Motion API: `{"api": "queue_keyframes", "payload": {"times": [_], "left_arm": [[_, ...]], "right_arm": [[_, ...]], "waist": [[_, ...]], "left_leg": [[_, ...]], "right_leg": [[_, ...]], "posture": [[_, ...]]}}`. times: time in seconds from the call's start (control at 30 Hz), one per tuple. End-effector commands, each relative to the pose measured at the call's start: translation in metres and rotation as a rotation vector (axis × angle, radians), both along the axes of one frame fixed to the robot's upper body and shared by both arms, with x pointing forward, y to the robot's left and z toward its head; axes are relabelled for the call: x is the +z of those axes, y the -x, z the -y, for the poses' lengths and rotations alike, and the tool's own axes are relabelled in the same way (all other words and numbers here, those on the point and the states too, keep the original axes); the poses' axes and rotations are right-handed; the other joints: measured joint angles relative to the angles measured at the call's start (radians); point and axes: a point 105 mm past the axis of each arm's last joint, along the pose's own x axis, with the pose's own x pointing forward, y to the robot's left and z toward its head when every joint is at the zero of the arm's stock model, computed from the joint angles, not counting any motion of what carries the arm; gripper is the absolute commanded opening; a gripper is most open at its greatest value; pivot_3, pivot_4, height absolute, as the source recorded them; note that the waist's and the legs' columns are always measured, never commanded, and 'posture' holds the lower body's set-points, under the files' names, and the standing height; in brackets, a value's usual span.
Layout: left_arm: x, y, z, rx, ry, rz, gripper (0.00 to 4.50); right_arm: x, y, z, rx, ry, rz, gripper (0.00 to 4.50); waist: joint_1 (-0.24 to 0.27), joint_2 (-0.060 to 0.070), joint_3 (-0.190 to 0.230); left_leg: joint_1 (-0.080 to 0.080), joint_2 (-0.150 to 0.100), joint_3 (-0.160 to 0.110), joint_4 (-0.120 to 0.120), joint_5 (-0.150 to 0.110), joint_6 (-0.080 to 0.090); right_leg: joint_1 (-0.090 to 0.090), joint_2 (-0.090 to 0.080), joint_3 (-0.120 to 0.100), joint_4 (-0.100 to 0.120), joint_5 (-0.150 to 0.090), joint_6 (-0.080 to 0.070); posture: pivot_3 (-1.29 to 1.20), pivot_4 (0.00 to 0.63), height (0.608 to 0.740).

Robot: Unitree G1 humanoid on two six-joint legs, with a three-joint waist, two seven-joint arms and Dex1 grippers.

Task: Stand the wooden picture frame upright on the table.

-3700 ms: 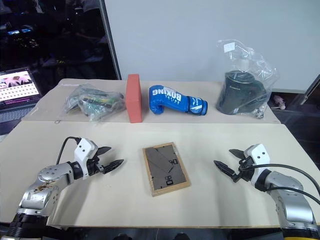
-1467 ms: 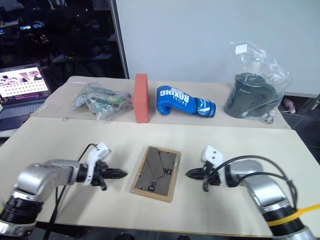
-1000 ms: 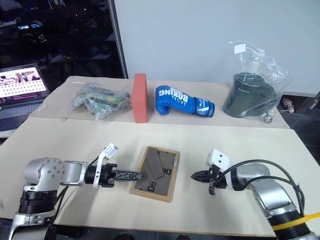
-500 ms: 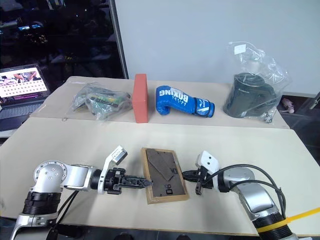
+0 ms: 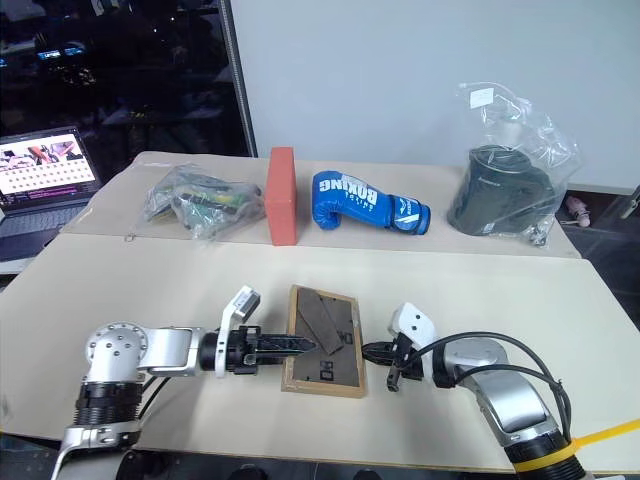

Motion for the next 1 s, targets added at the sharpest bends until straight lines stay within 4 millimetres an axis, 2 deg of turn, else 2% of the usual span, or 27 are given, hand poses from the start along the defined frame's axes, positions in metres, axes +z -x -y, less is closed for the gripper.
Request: {"api": "queue_keyframes", "payload": {"times": [0.03,0.1,0.27,0.33,0.4,0.5,0.57,0.6,0.7,0.77,0.87,1.0], "left_arm": [[0.005,-0.001,-0.003,0.01,0.009,0.016,4.21],[0.004,-0.001,-0.008,0.018,-0.002,0.012,3.74],[0.006,0.003,-0.016,0.006,-0.02,0.027,1.81],[0.004,-0.001,-0.015,0.023,-0.035,0.03,1.18],[0.001,-0.009,-0.011,0.055,-0.049,0.025,1.16],[0.008,-0.013,-0.008,0.059,-0.053,0.067,1.16],[0.015,-0.012,-0.012,0.053,-0.046,0.096,1.16],[0.017,-0.012,-0.015,0.054,-0.052,0.11,1.16],[0.019,-0.016,-0.02,0.066,-0.086,0.127,1.16],[0.019,-0.024,-0.021,0.091,-0.091,0.112,1.16],[0.035,-0.034,-0.011,0.09,-0.035,0.137,1.16],[0.047,-0.029,0.0,0.049,-0.021,0.184,1.16]], "right_arm": [[0.01,0.002,-0.005,0.021,-0.018,0.027,0.0],[0.011,0.001,-0.005,0.018,-0.016,0.028,0.0],[0.012,-0.002,-0.001,0.005,-0.01,0.037,0.0],[0.019,-0.004,0.004,-0.012,-0.03,0.044,0.0],[0.031,-0.006,0.013,-0.048,-0.07,0.06,0.0],[0.055,-0.011,0.051,-0.16,-0.118,0.088,0.0],[0.088,-0.016,0.079,-0.24,-0.244,0.091,0.0],[0.107,-0.016,0.084,-0.235,-0.304,0.095,0.0],[0.14,-0.012,0.073,-0.151,-0.417,0.058,0.84],[0.148,-0.005,0.051,-0.044,-0.445,-0.01,1.52],[0.138,-0.012,0.02,0.011,-0.393,-0.046,2.52],[0.126,-0.018,0.004,0.043,-0.371,-0.082,3.88]], "waist": [[-0.001,0.0,0.0],[-0.001,0.0,0.0],[-0.001,0.0,0.0],[0.001,0.0,0.0],[0.003,0.0,0.0],[0.012,0.0,0.0],[0.015,0.0,0.0],[0.015,0.0,0.0],[0.001,0.0,0.0],[-0.005,0.0,0.0],[-0.006,0.0,0.0],[0.003,0.0,0.001]], "left_leg": [[0.0,0.0,0.0,-0.001,0.0,0.0],[0.0,0.0,0.0,-0.004,0.002,-0.002],[0.0,0.0,-0.001,-0.007,0.003,-0.002],[0.0,0.0,-0.001,-0.008,0.003,-0.002],[0.0,0.0,-0.001,-0.008,0.003,-0.002],[-0.001,-0.001,-0.001,-0.008,0.003,-0.002],[-0.001,-0.001,-0.001,-0.008,0.003,-0.002],[-0.001,-0.001,-0.001,-0.008,0.003,-0.002],[0.0,-0.001,-0.001,-0.01,0.005,0.0],[0.0,-0.001,-0.003,-0.011,0.005,0.0],[0.0,-0.001,-0.004,-0.011,0.005,0.001],[-0.003,-0.003,-0.005,-0.011,0.006,0.001]], "right_leg": [[0.0,0.0,0.0,0.0,0.0,0.0],[0.0,0.0,0.0,-0.002,0.001,-0.001],[0.0,0.0,0.0,-0.007,0.003,0.0],[0.001,0.0,0.0,-0.01,0.005,0.0],[0.001,0.0,0.0,-0.012,0.005,0.001],[0.001,-0.001,0.0,-0.012,0.006,0.001],[0.001,-0.001,0.0,-0.013,0.007,0.002],[0.001,-0.001,0.0,-0.013,0.007,0.001],[0.0,0.0,0.0,-0.012,0.008,0.0],[0.001,0.001,0.0,-0.013,0.008,-0.001],[0.001,0.001,0.0,-0.013,0.009,0.0],[0.0,0.0,0.0,-0.016,0.01,0.002]], "posture": [[0.0,0.15,0.686],[0.0,0.15,0.686],[0.0,0.15,0.686],[0.0,0.15,0.686],[0.0,0.15,0.686],[0.0,0.15,0.686],[0.0,0.15,0.686],[0.0,0.15,0.686],[0.0,0.15,0.686],[0.0,0.15,0.686],[0.0,0.15,0.686],[0.0,0.15,0.686]]}}
